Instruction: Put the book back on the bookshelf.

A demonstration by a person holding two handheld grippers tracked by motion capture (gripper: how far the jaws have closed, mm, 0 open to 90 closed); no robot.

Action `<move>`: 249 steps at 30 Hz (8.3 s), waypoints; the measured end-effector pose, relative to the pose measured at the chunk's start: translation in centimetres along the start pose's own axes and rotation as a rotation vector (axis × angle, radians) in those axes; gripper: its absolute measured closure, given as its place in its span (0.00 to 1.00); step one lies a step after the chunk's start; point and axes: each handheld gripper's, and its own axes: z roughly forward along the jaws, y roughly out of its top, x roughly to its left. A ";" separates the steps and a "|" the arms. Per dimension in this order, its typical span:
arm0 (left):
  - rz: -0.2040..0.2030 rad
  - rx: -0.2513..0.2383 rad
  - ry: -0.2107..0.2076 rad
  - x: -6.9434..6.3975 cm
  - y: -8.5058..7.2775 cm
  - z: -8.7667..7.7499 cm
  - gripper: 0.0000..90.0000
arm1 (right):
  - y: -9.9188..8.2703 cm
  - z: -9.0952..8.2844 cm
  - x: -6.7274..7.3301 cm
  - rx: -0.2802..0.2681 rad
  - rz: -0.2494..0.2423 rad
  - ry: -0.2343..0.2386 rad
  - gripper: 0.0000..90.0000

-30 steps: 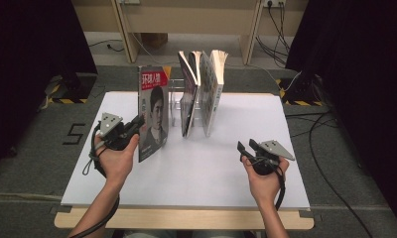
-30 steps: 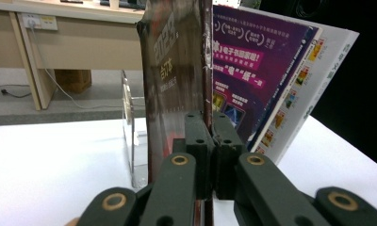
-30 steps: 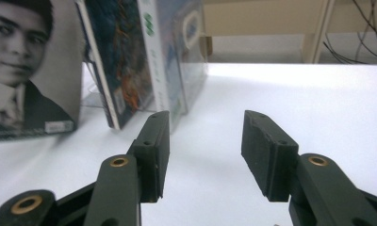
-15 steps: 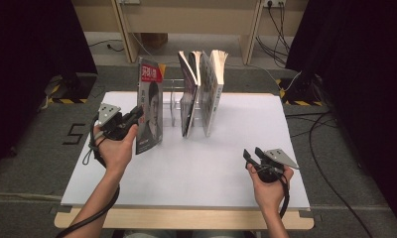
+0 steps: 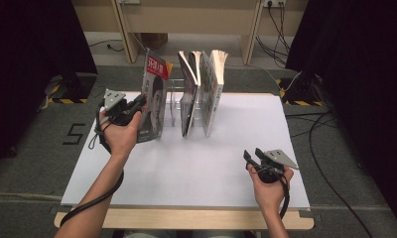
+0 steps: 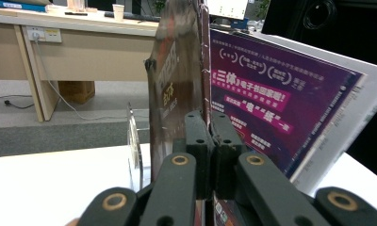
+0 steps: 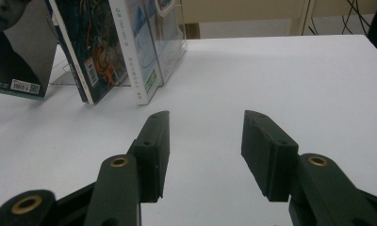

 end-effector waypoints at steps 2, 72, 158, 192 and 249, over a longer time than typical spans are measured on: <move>-0.004 -0.004 0.001 0.2 0.3 0.4 0.97 | -0.1 0.0 0.0 0.002 0.004 0.000 0.59; -0.045 0.213 0.014 5.4 -2.9 3.3 0.75 | -1.2 1.0 0.0 0.069 -0.004 0.014 0.58; 0.046 -0.032 0.043 4.1 -6.3 2.6 0.94 | -1.7 0.9 -0.1 0.067 -0.009 0.009 0.59; -0.076 -0.018 0.005 4.8 -6.3 2.1 0.96 | -1.8 1.1 0.1 0.085 -0.003 0.016 0.58; 0.101 -0.077 0.122 3.0 -2.7 7.7 0.96 | -2.0 1.2 -0.2 0.085 -0.001 0.020 0.59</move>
